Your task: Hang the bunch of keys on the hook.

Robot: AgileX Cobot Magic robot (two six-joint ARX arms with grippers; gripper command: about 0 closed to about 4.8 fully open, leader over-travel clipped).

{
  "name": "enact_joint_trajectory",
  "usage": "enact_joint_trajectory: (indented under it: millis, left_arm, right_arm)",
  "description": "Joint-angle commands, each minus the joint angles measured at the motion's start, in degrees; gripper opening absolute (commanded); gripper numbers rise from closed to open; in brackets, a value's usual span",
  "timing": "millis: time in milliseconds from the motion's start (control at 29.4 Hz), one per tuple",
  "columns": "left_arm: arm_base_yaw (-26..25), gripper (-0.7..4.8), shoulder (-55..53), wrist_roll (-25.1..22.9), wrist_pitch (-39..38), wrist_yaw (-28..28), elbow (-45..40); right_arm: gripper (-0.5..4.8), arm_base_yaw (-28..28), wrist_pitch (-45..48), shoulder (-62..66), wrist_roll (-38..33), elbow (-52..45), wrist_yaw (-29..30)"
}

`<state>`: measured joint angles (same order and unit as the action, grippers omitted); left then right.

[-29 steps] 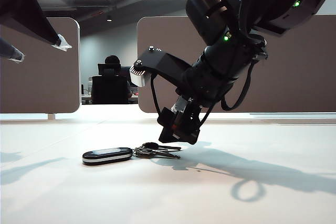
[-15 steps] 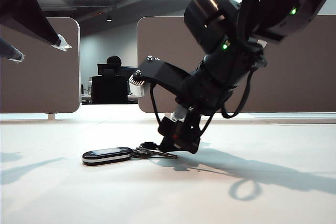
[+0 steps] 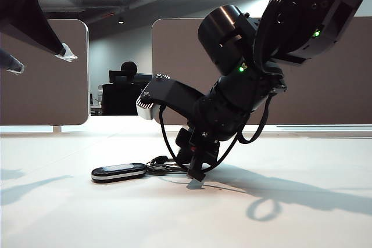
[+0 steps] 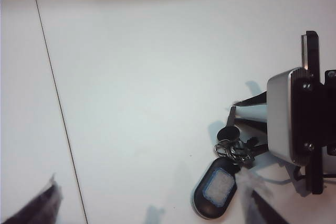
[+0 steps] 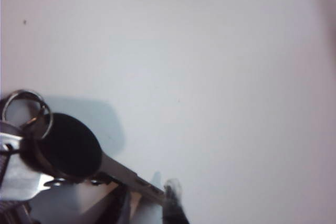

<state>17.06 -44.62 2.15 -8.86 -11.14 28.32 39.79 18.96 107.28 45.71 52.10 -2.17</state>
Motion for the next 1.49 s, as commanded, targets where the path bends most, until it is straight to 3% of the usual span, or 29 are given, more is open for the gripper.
enact_joint_trajectory:
  millis: [34,136,476,612,679,815,917,985,1019,1053,1121,1257,1291,1359,1495]
  left_arm:
    - [0.04,4.79,0.11,-0.26,0.31,-0.04,0.17]
    - [0.04,4.79,0.11,-0.26,0.31,-0.04,0.17]
    - [0.04,4.79,0.11,-0.24,0.09,-0.04,0.17]
    - [0.04,4.79,0.11,-0.24,-0.31,-0.04,0.17]
    - [0.04,4.79,0.11,-0.24,-0.33,-0.04,0.17]
    - [0.04,4.79,0.11,-0.24,-0.59,-0.04,0.17]
    - [0.04,4.79,0.17,-0.24,-1.42,-0.02,0.17]
    - [0.02,4.79,0.57,-0.26,-2.12,2.67,0.17]
    - [0.02,4.79,1.05,-0.68,-2.23,6.62,0.20]
    - [0.00,4.79,1.51,-1.64,-2.23,9.27,0.24]
    - [0.00,4.79,2.10,-3.82,-2.97,15.43,0.98]
    - [-0.07,4.79,3.10,-3.85,-7.93,25.70,6.36]
    - [-0.07,4.79,3.50,-3.85,-8.31,28.06,7.80]
    - [-0.07,4.79,3.74,-4.98,-8.72,30.05,9.88]
    - [-0.07,4.79,3.72,-6.45,-10.82,30.60,11.15]
  right_arm:
    - [1.32,-0.04,-1.49,0.63,1.11,-0.33,2.01]
    - [2.36,-0.02,-0.31,0.63,1.68,-0.33,3.91]
    - [2.37,0.81,0.79,0.66,2.56,-0.31,7.89]
    - [1.15,2.08,0.66,0.68,2.58,-0.02,8.72]
    - [-0.10,2.99,0.42,0.68,2.56,-0.02,8.74]
    - [-0.06,3.91,0.15,0.55,2.01,-0.02,8.41]
    - [-0.05,3.96,0.61,-1.53,-3.93,0.00,8.46]
    - [-0.05,4.87,1.33,-2.62,-4.22,1.31,8.72]
    - [-0.04,5.66,0.52,-2.60,-4.46,3.78,8.52]
    - [0.19,6.01,-0.44,-2.51,-5.31,5.77,8.55]
    - [1.45,6.88,-3.74,-1.90,-10.29,12.07,8.74]
    - [1.64,6.99,-7.63,1.20,-23.89,22.29,13.03]
    - [2.07,7.08,-7.76,2.60,-26.16,24.33,14.49]
    - [2.70,7.69,-8.83,5.31,-26.51,26.80,16.52]
    - [2.71,8.87,-10.40,10.27,-29.35,29.03,16.70]
